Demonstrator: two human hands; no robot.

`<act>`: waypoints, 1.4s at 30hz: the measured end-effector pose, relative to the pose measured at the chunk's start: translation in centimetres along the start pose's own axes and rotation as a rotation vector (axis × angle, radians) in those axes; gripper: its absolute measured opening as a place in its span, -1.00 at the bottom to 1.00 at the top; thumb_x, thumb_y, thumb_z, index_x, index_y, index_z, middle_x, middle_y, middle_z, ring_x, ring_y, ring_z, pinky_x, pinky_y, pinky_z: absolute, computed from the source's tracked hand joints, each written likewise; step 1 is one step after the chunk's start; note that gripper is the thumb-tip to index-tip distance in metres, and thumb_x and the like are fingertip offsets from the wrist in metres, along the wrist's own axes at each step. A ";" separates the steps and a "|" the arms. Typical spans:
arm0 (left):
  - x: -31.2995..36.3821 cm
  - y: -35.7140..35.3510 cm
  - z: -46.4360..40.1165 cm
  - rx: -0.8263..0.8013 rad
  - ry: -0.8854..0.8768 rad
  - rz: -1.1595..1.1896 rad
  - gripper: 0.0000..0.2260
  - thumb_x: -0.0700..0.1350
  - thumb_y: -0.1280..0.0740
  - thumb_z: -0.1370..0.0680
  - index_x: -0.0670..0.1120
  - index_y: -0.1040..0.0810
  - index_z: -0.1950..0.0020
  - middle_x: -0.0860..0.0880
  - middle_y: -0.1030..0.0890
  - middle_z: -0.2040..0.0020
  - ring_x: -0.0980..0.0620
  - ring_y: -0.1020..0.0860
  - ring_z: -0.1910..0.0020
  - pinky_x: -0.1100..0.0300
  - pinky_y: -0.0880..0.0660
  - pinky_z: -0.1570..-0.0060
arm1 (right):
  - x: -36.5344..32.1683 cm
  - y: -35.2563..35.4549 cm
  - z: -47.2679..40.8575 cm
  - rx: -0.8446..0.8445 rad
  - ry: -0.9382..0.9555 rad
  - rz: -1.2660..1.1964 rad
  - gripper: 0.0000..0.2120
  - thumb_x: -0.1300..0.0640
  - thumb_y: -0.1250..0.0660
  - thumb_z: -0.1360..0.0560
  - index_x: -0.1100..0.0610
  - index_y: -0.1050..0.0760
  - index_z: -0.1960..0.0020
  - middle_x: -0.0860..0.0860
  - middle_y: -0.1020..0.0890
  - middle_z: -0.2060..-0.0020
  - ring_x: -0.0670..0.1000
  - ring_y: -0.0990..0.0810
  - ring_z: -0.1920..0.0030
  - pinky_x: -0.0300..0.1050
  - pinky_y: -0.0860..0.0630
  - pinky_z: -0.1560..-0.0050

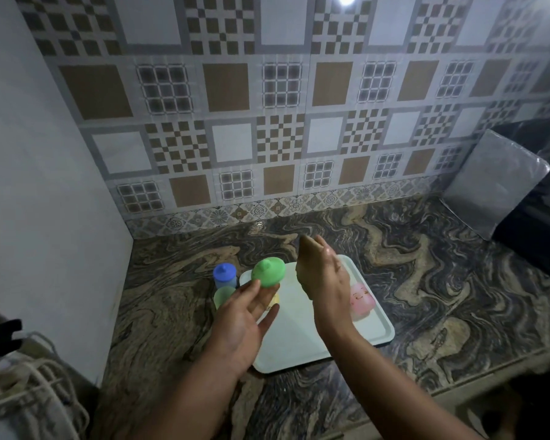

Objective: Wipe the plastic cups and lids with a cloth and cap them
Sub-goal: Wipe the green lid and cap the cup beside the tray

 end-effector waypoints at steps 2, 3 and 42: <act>0.3 0.0 -0.2 0.019 -0.006 0.009 -0.73 -0.20 -0.30 -0.61 -0.21 -0.57 -0.30 -0.20 -0.70 -0.12 -0.10 -0.63 -0.22 -0.04 -0.51 -0.27 | -0.7 -1.4 2.6 -0.268 0.326 0.200 -0.60 0.09 -0.11 -0.77 0.16 -0.49 -0.53 0.03 -0.51 -0.53 -0.01 -0.45 -0.55 -0.08 -0.42 -0.52; 0.3 -0.2 -0.1 -0.001 -0.008 0.006 -0.75 -0.21 -0.29 -0.62 -0.21 -0.58 -0.28 -0.19 -0.71 -0.10 -0.08 -0.65 -0.17 -0.02 -0.53 -0.21 | -0.2 -1.9 4.1 -0.365 0.463 0.340 -0.60 0.13 -0.11 -0.76 0.19 -0.46 -0.54 0.05 -0.46 -0.57 0.00 -0.36 -0.61 -0.04 -0.33 -0.59; 0.5 0.0 -1.1 0.038 -0.141 -0.164 -0.79 -0.20 -0.30 -0.65 -0.21 -0.60 -0.25 -0.21 -0.71 -0.12 -0.11 -0.70 -0.09 0.00 -0.60 -0.14 | 3.0 -1.2 2.9 -0.214 0.135 0.358 -0.65 0.20 -0.37 -0.67 0.09 -0.56 -0.45 -0.08 -0.69 -0.30 -0.22 -0.62 -0.32 -0.09 -0.54 -0.42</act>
Point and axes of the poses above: each hand's wrist, its own z-axis away from the middle knuckle, its own y-axis out of the back of the hand, x = y × z, the point moved 6 cm from there along -z, towards the middle knuckle
